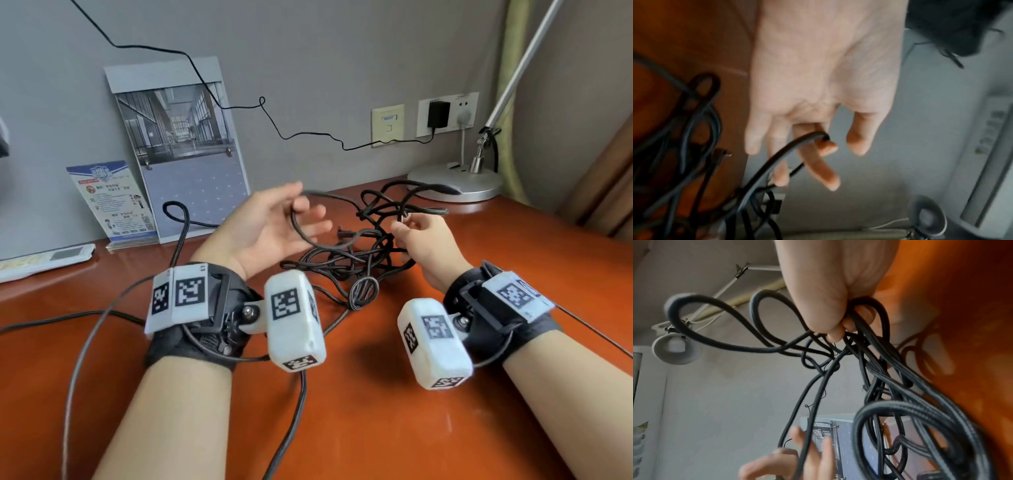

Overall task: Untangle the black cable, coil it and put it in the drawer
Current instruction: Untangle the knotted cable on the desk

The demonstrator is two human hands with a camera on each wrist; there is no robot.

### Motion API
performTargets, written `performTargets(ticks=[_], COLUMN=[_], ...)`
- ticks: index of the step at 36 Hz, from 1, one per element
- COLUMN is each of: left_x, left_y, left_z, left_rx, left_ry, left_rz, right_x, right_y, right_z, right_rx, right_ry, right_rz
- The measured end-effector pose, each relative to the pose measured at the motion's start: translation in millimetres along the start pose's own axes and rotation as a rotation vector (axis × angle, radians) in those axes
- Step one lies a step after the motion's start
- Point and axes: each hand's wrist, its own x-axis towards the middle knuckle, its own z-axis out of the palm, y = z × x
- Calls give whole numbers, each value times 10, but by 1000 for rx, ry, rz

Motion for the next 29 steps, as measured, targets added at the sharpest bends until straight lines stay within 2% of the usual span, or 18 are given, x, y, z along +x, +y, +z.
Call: performTargets(ticks=[2,5,11,15,19,20,22,25,29], left_x=[13,66,106,74,47,65,76,89,98], left_y=[-2,-41,-51,99,161,147,84,26,-54], left_z=[26,97,218,114,114,146,266,411,458], left_rx=[-223,-272,-513,-786,-1168,-1161,-858,-428,-132], left_ry=[-47,-66,27,69,-23,-38,-11,24,70], left_rz=[70,112,125,57,172,207,259,212,152], right_x=[5,7,9,-1,-37,-55,-92,-99,-86], right_y=[7,15,12,10,-12,-28,-50,-43,-34], right_z=[1,12,12,11,61,84,133,158,136], right_rx=[11,42,61,84,129,143,151,93,65], right_ry=[-13,-18,-33,-40,-102,-123,-150,-127,-137], right_rz=[22,28,32,39,56,60,66,80,118])
